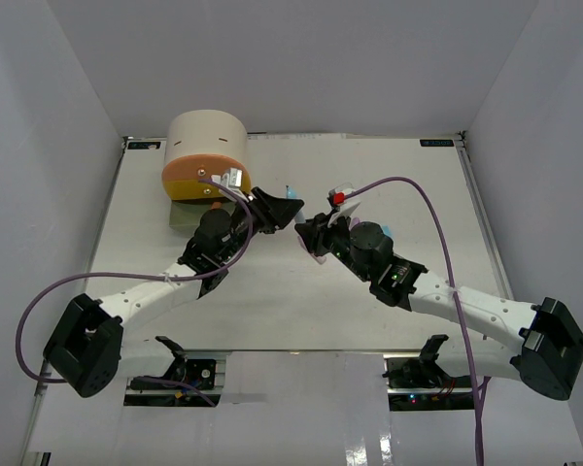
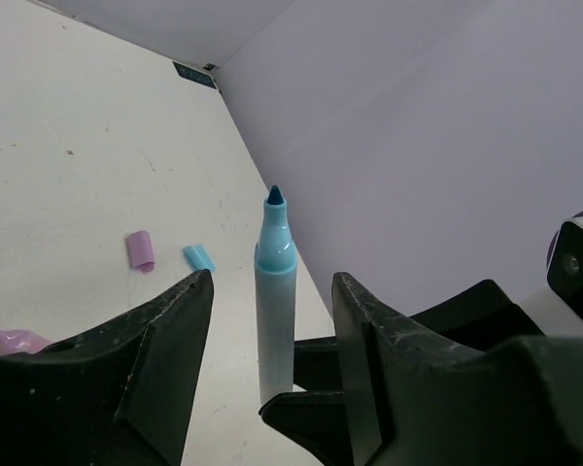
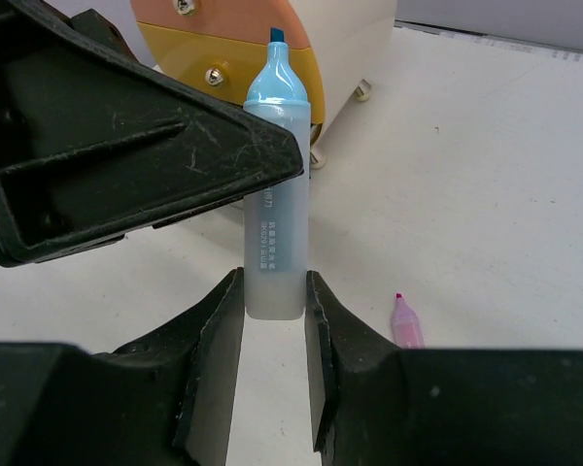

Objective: Sort the stationery into containers
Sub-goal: Pick up the pen from the center of the board.

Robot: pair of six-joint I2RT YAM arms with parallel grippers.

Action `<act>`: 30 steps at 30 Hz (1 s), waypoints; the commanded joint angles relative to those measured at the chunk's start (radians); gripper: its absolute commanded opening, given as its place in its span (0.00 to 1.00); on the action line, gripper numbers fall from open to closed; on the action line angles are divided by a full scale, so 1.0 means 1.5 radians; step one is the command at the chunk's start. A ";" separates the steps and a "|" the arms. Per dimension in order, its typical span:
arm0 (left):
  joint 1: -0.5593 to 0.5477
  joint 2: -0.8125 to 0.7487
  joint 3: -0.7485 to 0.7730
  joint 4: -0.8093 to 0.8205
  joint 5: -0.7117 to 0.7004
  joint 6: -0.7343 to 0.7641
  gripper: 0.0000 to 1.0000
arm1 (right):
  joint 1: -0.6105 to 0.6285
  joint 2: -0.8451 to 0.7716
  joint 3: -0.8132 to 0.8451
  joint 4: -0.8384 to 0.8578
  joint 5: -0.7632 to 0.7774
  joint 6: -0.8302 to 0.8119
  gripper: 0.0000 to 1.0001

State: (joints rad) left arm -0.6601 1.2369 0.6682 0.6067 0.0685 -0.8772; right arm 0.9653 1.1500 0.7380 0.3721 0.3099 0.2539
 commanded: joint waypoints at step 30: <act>-0.019 0.039 0.031 0.039 0.034 -0.026 0.29 | 0.010 -0.007 0.003 0.063 0.022 -0.002 0.08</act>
State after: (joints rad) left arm -0.6834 1.3006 0.6872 0.6445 0.1024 -0.9165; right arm 0.9722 1.1500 0.7380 0.3859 0.3202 0.2516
